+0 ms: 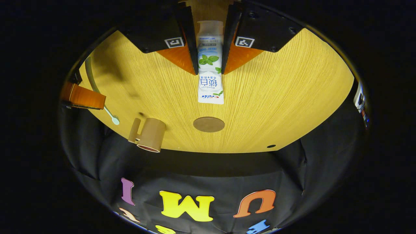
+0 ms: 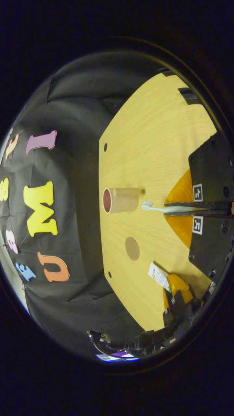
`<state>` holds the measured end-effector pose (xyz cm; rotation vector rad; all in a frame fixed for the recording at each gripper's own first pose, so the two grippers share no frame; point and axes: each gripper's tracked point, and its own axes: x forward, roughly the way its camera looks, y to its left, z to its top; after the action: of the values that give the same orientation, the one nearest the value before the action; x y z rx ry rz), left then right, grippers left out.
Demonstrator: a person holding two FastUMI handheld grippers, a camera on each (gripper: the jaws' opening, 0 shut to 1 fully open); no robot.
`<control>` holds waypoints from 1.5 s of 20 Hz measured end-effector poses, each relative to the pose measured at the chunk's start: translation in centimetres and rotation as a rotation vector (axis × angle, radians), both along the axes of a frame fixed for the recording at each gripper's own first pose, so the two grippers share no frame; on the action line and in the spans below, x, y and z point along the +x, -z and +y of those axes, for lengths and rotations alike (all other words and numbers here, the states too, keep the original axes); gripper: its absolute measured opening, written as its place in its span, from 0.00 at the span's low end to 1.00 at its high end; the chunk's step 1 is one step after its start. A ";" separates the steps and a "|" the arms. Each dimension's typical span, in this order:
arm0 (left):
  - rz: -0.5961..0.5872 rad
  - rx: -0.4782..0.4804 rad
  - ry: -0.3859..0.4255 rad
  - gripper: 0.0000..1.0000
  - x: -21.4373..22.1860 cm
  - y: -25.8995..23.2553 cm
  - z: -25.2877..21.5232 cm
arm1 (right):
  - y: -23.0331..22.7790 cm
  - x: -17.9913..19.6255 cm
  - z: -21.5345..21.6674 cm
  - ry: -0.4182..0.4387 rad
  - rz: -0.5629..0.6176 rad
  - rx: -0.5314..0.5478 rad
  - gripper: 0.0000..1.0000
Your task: Put the toothbrush and toothpaste on the desktop into the cup, then pick up the cup and place it on the coaster on the desktop.
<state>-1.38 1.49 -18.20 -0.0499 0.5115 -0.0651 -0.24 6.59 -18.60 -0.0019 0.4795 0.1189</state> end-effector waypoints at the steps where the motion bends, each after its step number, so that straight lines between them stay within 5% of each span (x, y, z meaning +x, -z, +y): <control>1: -0.015 0.000 -0.009 0.43 0.0 -0.2 0.2 | -0.6 0.4 -0.2 -0.001 -0.016 0.000 0.02; 4: -0.100 0.013 -0.030 0.48 0.1 -2.3 0.7 | -2.9 1.4 -0.2 -0.010 -0.055 0.010 0.01; 10: -0.257 0.040 -0.015 0.42 1.4 -7.9 0.1 | -6.9 6.0 0.0 -0.030 -0.113 0.047 0.01; 20: -0.320 0.009 -0.004 0.42 4.7 -12.3 -2.5 | -13.0 18.3 0.0 -0.066 -0.220 0.109 0.01; 30: -0.355 -0.001 0.041 0.43 6.9 -12.7 -4.8 | -11.9 26.8 1.8 -0.118 -0.256 0.130 0.01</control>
<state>5.48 -3.35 -5.53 -0.0276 0.1577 -0.1117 26.58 8.41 -6.72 0.0809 0.2155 0.2618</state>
